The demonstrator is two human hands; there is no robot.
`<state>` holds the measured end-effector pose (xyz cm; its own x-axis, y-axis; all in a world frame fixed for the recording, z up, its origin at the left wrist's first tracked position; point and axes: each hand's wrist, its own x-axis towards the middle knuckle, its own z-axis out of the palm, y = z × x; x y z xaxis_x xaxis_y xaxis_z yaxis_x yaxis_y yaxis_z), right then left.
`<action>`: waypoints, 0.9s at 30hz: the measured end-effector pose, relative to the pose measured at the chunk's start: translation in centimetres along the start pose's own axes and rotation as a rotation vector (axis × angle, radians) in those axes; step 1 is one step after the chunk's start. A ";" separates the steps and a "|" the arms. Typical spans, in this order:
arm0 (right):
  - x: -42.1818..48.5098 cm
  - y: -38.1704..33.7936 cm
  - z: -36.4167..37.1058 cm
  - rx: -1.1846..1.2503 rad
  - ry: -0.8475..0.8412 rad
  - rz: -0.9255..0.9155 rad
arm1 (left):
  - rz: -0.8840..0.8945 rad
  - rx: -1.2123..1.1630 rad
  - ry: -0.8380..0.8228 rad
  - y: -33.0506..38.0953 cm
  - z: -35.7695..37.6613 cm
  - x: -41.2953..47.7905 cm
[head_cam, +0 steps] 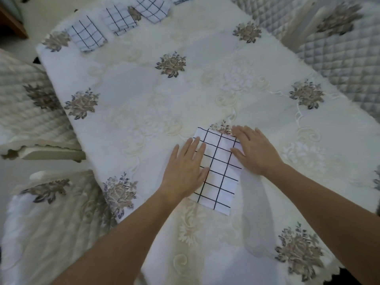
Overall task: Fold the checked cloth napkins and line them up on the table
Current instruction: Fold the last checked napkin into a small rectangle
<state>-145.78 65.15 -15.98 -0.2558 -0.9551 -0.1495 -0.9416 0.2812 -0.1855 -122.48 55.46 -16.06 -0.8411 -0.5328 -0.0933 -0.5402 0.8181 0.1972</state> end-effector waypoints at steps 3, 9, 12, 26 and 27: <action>-0.9 -0.6 -0.3 0.048 0.068 0.057 | 0.202 0.056 -0.016 -1.9 -1.5 3.9; -0.2 -0.9 -0.4 0.083 0.056 0.137 | 0.431 0.082 -0.093 -3.0 -2.5 10.6; 0.9 -0.5 -0.5 0.160 -0.005 0.160 | 0.447 0.002 -0.098 -3.3 -2.2 12.4; 4.4 0.5 -0.3 0.286 -0.202 0.233 | 0.356 -0.043 -0.230 -3.6 -1.4 14.3; 4.7 0.5 -0.5 0.288 -0.234 0.237 | 0.359 -0.044 -0.238 -3.6 -1.3 14.5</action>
<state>-147.57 60.76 -16.29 -0.3692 -0.8237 -0.4305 -0.7548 0.5360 -0.3781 -132.65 44.48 -16.82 -0.9613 -0.1476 -0.2325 -0.2152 0.9296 0.2994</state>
